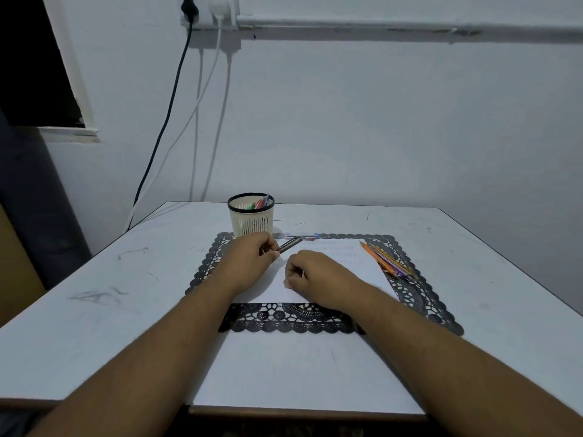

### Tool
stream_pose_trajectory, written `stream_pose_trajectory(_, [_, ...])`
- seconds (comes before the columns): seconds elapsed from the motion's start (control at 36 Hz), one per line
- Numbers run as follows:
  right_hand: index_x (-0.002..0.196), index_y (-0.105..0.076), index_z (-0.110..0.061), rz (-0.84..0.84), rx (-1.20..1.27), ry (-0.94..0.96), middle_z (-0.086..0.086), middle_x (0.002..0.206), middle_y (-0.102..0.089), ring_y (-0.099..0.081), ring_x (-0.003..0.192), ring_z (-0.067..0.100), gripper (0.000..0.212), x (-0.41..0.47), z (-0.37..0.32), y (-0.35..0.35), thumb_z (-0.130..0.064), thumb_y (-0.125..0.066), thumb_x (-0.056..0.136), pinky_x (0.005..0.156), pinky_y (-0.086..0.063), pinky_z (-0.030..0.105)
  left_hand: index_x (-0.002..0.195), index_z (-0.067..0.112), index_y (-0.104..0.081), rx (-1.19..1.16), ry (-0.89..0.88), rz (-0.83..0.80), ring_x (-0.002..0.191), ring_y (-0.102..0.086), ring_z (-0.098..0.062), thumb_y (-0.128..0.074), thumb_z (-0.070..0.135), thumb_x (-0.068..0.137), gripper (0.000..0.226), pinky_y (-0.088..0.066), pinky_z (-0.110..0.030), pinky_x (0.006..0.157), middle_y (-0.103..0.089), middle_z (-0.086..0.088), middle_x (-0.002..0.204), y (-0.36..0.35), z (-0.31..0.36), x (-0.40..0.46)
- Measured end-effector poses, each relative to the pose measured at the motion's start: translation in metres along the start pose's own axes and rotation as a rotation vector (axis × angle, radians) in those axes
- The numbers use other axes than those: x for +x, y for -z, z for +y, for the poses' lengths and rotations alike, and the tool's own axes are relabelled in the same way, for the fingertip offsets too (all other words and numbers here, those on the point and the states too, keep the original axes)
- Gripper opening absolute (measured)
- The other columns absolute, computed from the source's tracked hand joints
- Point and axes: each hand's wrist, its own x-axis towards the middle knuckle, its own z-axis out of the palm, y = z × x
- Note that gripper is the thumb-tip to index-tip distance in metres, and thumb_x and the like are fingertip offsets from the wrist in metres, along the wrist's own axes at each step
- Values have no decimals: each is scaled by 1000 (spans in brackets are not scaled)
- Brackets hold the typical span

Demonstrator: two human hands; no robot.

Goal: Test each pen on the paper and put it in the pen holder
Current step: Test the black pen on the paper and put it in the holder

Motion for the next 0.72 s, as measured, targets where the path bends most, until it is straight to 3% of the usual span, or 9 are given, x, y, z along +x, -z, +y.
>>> stream_pose_trajectory(0.14, [89, -62, -26, 86, 165, -113, -7, 90, -63, -54, 74, 9, 14, 1, 25, 10, -30, -61, 103, 66, -40, 29, 88, 28, -69, 5, -4, 18, 87, -63, -12, -71, 23, 93, 7, -52, -36, 80, -69, 10, 88, -1, 2, 0])
stream_pose_trajectory(0.25, [94, -69, -18, 179, 383, -209, -4, 86, -71, -63, 75, 9, 14, 2, 40, 16, -25, -60, 103, 71, -48, 33, 89, 24, -70, -10, -26, 18, 84, -60, -13, -70, 18, 93, 7, -47, -32, 74, -68, 6, 89, -1, 3, -3])
stream_pose_trajectory(0.33, [99, -75, -15, 261, 594, -262, -8, 74, -68, -54, 59, 9, 14, 3, 45, 20, -20, -63, 104, 62, -47, 30, 90, 21, -70, -22, -46, 15, 80, -58, -10, -69, 16, 94, 7, -42, -26, 68, -67, 5, 89, -1, 7, -4])
stream_pose_trajectory(0.42, [97, -79, -12, 325, 803, -280, 6, 81, -70, -52, 56, 16, 16, 4, 50, 23, -7, -65, 100, 56, -48, 34, 91, 18, -70, -26, -67, 6, 75, -54, -6, -68, 15, 95, 6, -37, -17, 62, -66, 3, 89, 0, 12, -5])
stream_pose_trajectory(0.5, [98, -77, -4, 378, 998, -286, 12, 84, -72, -54, 56, 14, 13, 5, 47, 23, -3, -65, 100, 51, -49, 27, 93, 16, -71, -11, -82, 5, 75, -54, -6, -68, 14, 95, 3, -37, -10, 60, -66, 2, 90, -1, 13, -8])
stream_pose_trajectory(0.72, [97, -76, -3, 440, 1103, -323, 4, 68, -61, -50, 54, 13, 16, 7, 47, 26, -14, -65, 102, 49, -45, 26, 93, 17, -71, -4, -104, -1, 80, -58, -13, -69, 14, 95, 4, -39, -10, 63, -66, 4, 89, -1, 18, -9])
